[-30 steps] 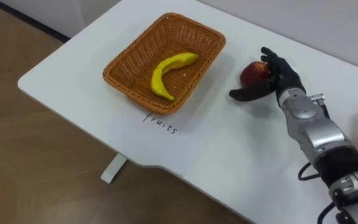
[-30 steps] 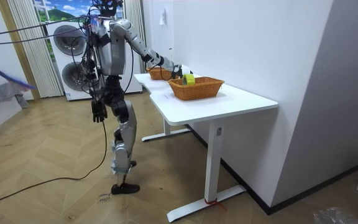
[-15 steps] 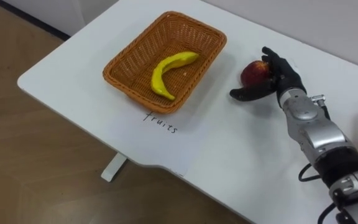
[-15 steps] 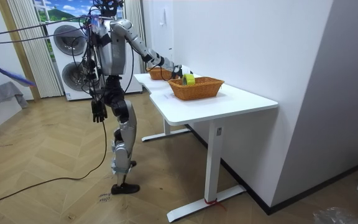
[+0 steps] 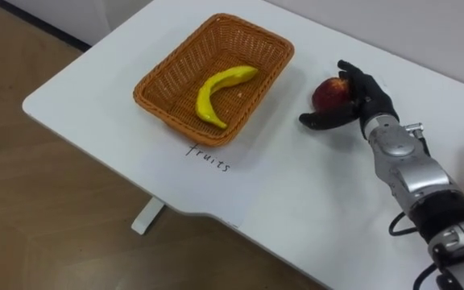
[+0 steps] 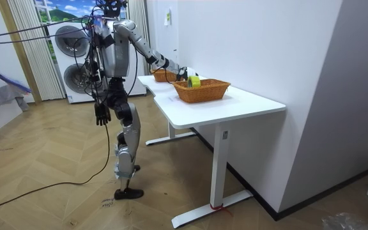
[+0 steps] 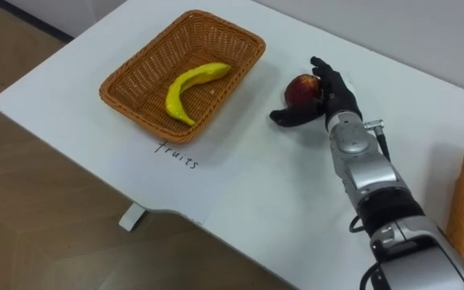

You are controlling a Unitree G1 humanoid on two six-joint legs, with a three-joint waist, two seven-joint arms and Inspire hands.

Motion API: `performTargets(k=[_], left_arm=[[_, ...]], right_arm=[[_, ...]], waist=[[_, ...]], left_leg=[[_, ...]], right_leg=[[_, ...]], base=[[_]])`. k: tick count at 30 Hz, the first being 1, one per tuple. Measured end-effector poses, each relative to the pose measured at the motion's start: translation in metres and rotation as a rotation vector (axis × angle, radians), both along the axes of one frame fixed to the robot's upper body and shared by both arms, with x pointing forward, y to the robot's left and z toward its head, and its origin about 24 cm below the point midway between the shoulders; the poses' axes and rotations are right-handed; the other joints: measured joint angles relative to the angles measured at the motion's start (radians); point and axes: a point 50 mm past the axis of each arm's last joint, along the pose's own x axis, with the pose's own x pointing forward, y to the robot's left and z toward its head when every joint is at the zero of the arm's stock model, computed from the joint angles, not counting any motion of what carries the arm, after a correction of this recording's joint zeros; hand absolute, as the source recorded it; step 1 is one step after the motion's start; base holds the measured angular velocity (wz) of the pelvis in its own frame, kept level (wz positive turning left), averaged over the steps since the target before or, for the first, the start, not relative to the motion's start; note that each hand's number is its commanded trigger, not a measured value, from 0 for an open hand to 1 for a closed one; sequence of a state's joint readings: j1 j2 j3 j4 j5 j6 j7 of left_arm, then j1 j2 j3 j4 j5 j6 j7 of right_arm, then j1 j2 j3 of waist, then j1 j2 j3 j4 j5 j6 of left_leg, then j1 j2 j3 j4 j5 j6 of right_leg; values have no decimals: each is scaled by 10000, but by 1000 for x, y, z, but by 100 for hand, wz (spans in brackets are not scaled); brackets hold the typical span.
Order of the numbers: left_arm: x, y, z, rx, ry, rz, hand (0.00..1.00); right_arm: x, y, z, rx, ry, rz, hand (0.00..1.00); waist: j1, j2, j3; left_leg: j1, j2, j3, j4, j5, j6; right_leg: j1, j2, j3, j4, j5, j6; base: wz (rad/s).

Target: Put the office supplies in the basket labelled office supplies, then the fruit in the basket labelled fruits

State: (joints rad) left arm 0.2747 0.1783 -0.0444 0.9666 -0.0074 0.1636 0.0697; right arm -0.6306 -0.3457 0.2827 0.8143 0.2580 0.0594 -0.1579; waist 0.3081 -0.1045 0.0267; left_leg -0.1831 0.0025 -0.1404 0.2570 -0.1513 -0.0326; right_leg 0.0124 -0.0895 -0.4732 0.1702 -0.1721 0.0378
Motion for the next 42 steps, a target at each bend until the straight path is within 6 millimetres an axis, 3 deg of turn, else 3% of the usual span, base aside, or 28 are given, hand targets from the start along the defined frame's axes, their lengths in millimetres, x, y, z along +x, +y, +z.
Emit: performTargets(k=[4, 34, 42], left_arm=[[0, 0, 0, -101, 7, -9, 0], [1, -1, -2, -394, 72, -65, 0], [8, 0, 0, -248, -198, -24, 0]], right_arm=[[0, -7, 2, -130, 6, -39, 100], [2, -5, 4, -119, 9, 574, 100], [7, 8, 25, -1399, -851, 971, 100]], waist=[[2, 3, 1], [3, 7, 14], [-63, -59, -34]], left_leg=[[3, 3, 9, -2, 0, 0], [-21, 12, 57, -22, 1, 1], [-134, -3, 95, 10, 13, 12]], right_leg=[[-5, -1, 2, -3, 0, 0], [-113, -9, 41, -3, 0, 0], [-246, -34, 45, 18, -1, 1]], base=[[0], [0], [0]])
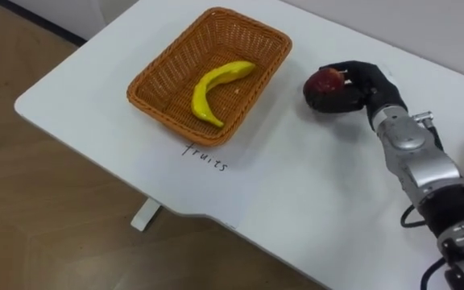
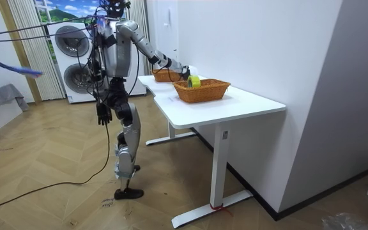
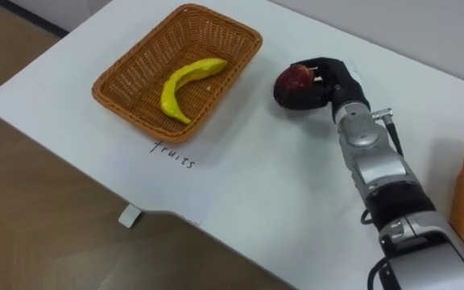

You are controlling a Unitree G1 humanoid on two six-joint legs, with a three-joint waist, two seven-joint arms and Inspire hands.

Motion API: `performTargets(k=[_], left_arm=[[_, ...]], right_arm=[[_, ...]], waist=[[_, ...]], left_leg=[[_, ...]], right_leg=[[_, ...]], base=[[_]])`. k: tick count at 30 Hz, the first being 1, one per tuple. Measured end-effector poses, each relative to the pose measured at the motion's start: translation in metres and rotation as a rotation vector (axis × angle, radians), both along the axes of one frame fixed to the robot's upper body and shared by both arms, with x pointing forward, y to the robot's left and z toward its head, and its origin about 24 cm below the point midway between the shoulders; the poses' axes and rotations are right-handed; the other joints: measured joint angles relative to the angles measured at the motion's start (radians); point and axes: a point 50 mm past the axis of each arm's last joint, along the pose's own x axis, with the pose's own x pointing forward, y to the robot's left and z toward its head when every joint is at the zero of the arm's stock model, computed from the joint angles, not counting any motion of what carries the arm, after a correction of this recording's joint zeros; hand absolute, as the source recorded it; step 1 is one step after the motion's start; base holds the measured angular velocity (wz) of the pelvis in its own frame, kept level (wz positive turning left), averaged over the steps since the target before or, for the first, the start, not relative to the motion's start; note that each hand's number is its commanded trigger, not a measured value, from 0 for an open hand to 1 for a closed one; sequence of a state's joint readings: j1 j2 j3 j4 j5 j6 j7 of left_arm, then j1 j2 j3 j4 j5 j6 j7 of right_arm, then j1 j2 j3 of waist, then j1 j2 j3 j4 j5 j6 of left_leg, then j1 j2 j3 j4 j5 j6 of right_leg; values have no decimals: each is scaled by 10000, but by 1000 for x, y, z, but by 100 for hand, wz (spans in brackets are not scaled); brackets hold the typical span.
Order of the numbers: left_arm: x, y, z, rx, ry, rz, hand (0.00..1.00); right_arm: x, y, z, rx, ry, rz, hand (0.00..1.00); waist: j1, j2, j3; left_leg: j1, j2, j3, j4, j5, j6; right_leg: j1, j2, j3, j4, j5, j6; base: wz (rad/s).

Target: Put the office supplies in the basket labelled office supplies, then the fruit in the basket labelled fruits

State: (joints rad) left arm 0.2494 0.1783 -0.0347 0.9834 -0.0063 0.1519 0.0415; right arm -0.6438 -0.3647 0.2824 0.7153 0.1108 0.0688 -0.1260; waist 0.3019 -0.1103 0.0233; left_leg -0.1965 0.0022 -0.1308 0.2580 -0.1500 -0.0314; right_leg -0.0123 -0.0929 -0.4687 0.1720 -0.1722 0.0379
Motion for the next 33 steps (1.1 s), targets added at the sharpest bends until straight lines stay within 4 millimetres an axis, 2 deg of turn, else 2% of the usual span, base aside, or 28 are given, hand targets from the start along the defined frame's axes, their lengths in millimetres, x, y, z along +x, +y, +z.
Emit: performTargets(k=[5, 9, 11, 13, 15, 19, 23, 27, 31, 33], left_arm=[[6, 2, 1, 213, -284, 346, 0], [6, 3, 1, 399, -276, 366, 0], [7, 3, 1, 404, -303, 364, 0], [6, 3, 1, 421, -281, 414, 0], [3, 4, 1, 506, -252, 584, 0], [-4, 4, 0, 561, -70, 664, 0], [-11, 6, 2, 635, -16, 868, 0], [-13, 6, 1, 627, 80, 930, 0], [-17, 6, 0, 637, 263, 950, 0], [-18, 5, 0, 616, 301, 956, 0]], right_arm=[[3, 14, 24, -594, -1100, 548, 100], [1, 35, 60, -657, -2608, 1321, 100], [-1, 42, 71, -702, -3153, 1524, 100], [-2, 44, 76, -784, -3373, 1600, 100], [-3, 46, 81, -884, -3619, 1602, 100], [-5, 51, 89, -842, -3905, 1775, 100], [-6, 59, 108, -817, -4444, 1993, 100], [-14, 72, 125, -1082, -5311, 2440, 100], [-18, 85, 130, -1085, -5527, 3006, 100], [-18, 94, 128, -1140, -5305, 3386, 100]], waist=[[-106, -67, -27], [-265, -129, -61], [-288, -141, -69], [-289, -145, -70], [-224, -192, -107], [-202, -196, -111], [-199, -204, -117], [-47, -263, -155], [103, -329, -193], [200, -392, -162]], left_leg=[[375, -24, 31, -21, 2, 5], [521, -2, 160, -64, 2, 5], [567, -1, 185, -71, 3, 8], [685, -7, 183, -94, 4, 16], [705, 5, 183, -163, 7, 14], [706, 4, 192, -190, 45, 13], [698, -10, 158, -190, 84, 18], [848, -2, 190, -252, 95, 15], [1073, 3, 174, -386, 95, 14], [1148, -4, 124, -443, 95, 14]], right_leg=[[392, -29, 16, -19, 0, 1], [490, -30, 50, -17, -3, 5], [525, -29, 147, -18, -3, 5], [644, -25, 173, -25, -6, 10], [655, -8, 233, -22, -11, 17], [650, -11, 267, -9, -10, 16], [652, -11, 257, -9, -9, 14], [713, -11, 263, -12, -9, 15], [876, -12, 224, -22, -10, 17], [964, -12, 157, -33, -12, 19]], base=[[4], [-6], [-6], [0], [-2], [0], [1], [-2], [2], [3]])
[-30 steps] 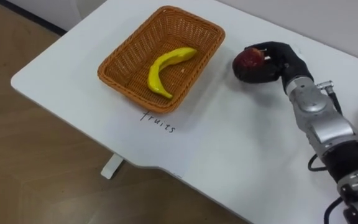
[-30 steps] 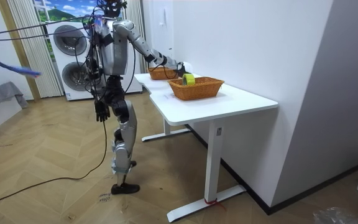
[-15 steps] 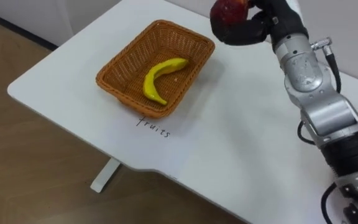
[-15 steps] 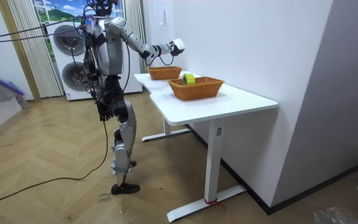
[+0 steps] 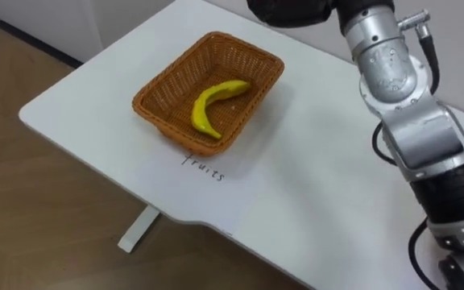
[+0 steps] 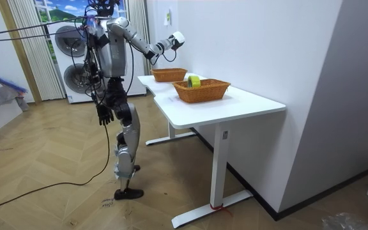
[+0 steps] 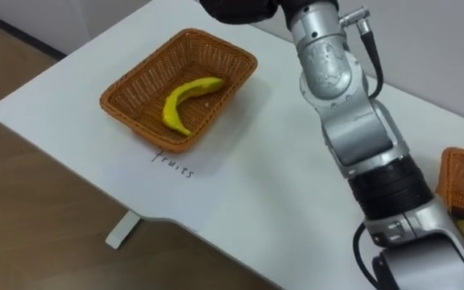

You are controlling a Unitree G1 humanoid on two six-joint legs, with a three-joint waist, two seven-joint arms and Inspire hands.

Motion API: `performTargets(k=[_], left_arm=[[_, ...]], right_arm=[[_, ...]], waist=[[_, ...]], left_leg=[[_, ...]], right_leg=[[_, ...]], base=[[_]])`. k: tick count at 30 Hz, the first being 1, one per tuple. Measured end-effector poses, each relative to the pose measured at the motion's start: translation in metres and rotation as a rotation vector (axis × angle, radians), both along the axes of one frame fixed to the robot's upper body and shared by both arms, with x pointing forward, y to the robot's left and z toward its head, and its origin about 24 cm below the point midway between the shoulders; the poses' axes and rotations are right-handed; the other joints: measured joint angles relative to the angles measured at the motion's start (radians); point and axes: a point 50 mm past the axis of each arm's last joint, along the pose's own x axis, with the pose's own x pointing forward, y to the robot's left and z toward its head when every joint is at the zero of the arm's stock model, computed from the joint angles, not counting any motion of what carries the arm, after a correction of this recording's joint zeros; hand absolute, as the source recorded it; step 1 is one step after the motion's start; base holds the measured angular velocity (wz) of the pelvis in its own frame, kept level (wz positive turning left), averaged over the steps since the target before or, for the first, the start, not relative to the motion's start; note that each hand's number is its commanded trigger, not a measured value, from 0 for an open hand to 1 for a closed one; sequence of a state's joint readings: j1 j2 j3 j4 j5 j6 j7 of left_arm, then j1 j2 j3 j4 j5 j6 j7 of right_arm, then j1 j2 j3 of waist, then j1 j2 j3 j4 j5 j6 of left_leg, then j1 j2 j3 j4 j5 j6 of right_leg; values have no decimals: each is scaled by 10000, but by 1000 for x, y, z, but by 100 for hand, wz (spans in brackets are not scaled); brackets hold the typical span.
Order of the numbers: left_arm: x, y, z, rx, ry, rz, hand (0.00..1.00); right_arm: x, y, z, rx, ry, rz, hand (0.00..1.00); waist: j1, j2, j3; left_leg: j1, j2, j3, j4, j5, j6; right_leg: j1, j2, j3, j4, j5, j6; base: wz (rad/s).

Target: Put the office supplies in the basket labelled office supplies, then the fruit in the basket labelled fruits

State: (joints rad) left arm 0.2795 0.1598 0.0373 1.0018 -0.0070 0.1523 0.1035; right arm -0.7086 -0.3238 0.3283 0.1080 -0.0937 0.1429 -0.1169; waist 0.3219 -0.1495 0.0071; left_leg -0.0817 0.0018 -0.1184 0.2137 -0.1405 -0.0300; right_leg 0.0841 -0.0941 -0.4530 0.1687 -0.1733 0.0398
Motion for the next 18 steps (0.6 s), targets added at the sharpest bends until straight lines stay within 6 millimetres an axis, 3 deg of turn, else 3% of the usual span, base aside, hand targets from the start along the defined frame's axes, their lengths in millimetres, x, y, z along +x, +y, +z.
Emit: performTargets(k=[5, 9, 14, 16, 18], left_arm=[[3, 2, 1, 73, 9, -15, 0], [3, 3, 1, 97, 38, -21, 0], [1, 3, 1, 91, 115, -12, 0], [1, 3, 1, 93, 109, -13, 0], [2, 4, 1, 93, 86, -11, 0]], right_arm=[[0, 20, -23, -766, 1052, 821, 100], [0, 34, -38, -920, 1878, 1223, 100], [3, 33, -44, -994, 2273, 1165, 100], [5, 32, -50, -1026, 2512, 1065, 100], [7, 30, -57, -1106, 2836, 982, 100]], waist=[[323, -145, 76], [577, -268, 80], [724, -313, 92], [725, -331, 122], [712, -361, 210]], left_leg=[[21, -4, -38, -89, -1, -4], [-53, -22, -138, -81, -1, -4], [-91, -72, -319, -38, 1, -1], [-112, -90, -358, -25, 1, -1], [-149, -107, -396, -12, 0, -1]], right_leg=[[44, 1, -34, -9, -36, 57], [6, -3, -148, -11, -35, 57], [50, -13, -201, -20, -37, 60], [52, -22, -201, -19, -51, 83], [43, -26, -201, -20, -62, 101]], base=[[3], [7], [12], [8], [4]])
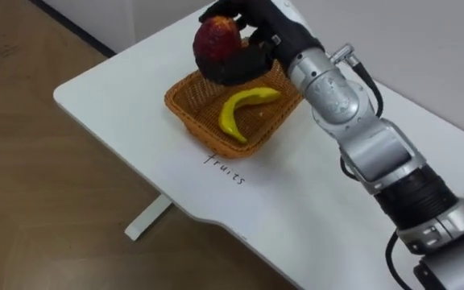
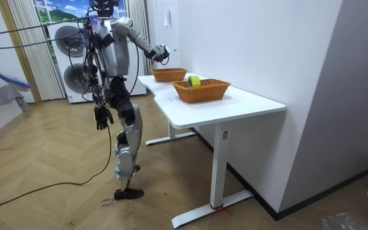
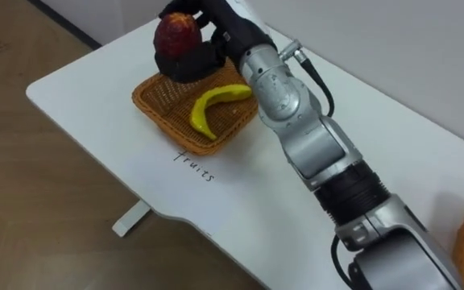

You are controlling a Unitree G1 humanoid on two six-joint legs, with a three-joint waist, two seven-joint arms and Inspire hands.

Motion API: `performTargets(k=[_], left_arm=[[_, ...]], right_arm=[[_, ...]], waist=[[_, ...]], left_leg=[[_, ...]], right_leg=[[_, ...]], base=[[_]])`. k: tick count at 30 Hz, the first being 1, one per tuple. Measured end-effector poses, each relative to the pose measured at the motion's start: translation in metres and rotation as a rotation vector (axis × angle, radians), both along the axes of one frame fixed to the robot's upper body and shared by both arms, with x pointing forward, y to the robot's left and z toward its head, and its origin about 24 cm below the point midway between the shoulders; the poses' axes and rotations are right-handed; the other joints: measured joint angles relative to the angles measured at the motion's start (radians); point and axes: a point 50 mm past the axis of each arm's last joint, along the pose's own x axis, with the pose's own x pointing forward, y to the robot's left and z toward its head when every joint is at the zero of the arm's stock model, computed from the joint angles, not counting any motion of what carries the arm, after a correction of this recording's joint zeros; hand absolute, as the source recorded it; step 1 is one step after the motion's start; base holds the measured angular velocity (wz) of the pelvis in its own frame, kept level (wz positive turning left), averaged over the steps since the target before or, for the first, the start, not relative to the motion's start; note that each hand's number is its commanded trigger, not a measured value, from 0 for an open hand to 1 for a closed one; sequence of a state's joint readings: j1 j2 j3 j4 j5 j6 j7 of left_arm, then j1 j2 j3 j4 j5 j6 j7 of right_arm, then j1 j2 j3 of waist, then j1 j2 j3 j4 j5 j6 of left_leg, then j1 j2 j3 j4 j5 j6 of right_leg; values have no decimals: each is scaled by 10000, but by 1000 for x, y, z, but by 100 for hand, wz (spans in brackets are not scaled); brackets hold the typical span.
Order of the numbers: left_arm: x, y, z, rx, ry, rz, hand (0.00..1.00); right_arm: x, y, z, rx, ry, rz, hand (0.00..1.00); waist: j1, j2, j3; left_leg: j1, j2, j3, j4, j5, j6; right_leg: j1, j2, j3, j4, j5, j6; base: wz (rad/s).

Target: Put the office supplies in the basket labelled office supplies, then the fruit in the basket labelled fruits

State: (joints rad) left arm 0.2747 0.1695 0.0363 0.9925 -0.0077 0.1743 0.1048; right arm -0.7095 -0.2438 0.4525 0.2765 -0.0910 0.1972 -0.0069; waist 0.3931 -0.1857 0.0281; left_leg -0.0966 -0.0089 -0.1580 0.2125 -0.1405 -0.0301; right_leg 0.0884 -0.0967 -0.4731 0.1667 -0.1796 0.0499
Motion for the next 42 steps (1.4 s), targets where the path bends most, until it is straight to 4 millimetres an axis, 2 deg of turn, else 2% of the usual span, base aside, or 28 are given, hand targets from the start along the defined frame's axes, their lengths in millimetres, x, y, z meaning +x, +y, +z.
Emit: performTargets(k=[6, 13, 14, 15, 16, 17, 25, 28, 30, 32, 37, 42], left_arm=[[3, 2, 1, 52, -74, -43, 0], [5, 3, 1, 90, -91, -58, 0], [7, 3, 1, 98, -123, -60, 0], [8, 3, 1, 106, -149, -68, 0], [9, 3, 1, 108, -155, -71, 0], [10, 3, 1, 112, -165, -74, 0], [7, 3, 1, 56, 14, -39, 0], [7, 3, 1, 46, 83, -24, 0], [6, 3, 1, 46, 132, -13, 0], [6, 3, 1, 47, 156, -7, 0], [7, 2, 0, 50, 190, -29, 0], [9, 2, 0, 51, 127, -37, 0]], right_arm=[[8, -14, -24, -402, 973, -633, 100], [9, -17, -28, -450, 1069, -832, 100], [9, -17, -28, -478, 1077, -850, 96], [9, -17, -28, -574, 1028, -868, 53], [9, -17, -28, -633, 999, -882, 6], [9, -18, -28, -747, 943, -908, 0], [9, -19, -27, -818, 887, -933, 0], [10, -21, -26, -843, 839, -1015, 0], [10, -22, -25, -856, 818, -1041, 0], [10, -22, -25, -846, 797, -1061, 0], [10, -23, -25, -855, 834, -1148, 0], [10, -23, -20, -684, 686, -1149, 0]], waist=[[-13, -37, 19], [-33, -68, -5], [-59, -58, 0], [-91, -54, 1], [-101, -51, 2], [-111, -43, 6], [-299, 36, -8], [-373, 132, -62], [-414, 229, -141], [-442, 267, -177], [-556, 252, -195], [-637, 338, -143]], left_leg=[[-88, -34, -45, 48, -3, 4], [-111, -32, 87, 20, -3, 4], [-110, -30, 105, 22, -3, 4], [-110, -30, 120, 23, -2, 5], [-110, -30, 129, 23, -2, 5], [-108, -30, 156, 22, -3, 5], [-98, -37, 169, 55, -3, 6], [-119, -43, 172, 86, -3, 6], [-116, -42, 185, 92, 6, 16], [-95, -41, 191, 91, 12, 22], [-28, -49, 193, 122, 13, 25], [42, -41, 254, 136, 15, 27]], right_leg=[[-48, -6, 50, -28, -2, 3], [-73, -8, 59, -163, -2, 3], [-73, -9, 52, -163, -2, 3], [-74, -12, 49, -163, -2, 3], [-75, -15, 48, -163, -2, 3], [-78, -21, 49, -163, -2, 3], [-44, -31, 47, -157, -2, 3], [-38, -31, 41, -157, -2, 4], [-32, -33, 37, -156, -2, 3], [-14, -33, 37, -155, -2, 3], [67, -46, 40, -141, -2, 3], [96, -57, 77, -136, -2, 3]], base=[[3], [-4], [0], [0], [-3], [0], [0], [0], [0], [0], [0], [-3]])
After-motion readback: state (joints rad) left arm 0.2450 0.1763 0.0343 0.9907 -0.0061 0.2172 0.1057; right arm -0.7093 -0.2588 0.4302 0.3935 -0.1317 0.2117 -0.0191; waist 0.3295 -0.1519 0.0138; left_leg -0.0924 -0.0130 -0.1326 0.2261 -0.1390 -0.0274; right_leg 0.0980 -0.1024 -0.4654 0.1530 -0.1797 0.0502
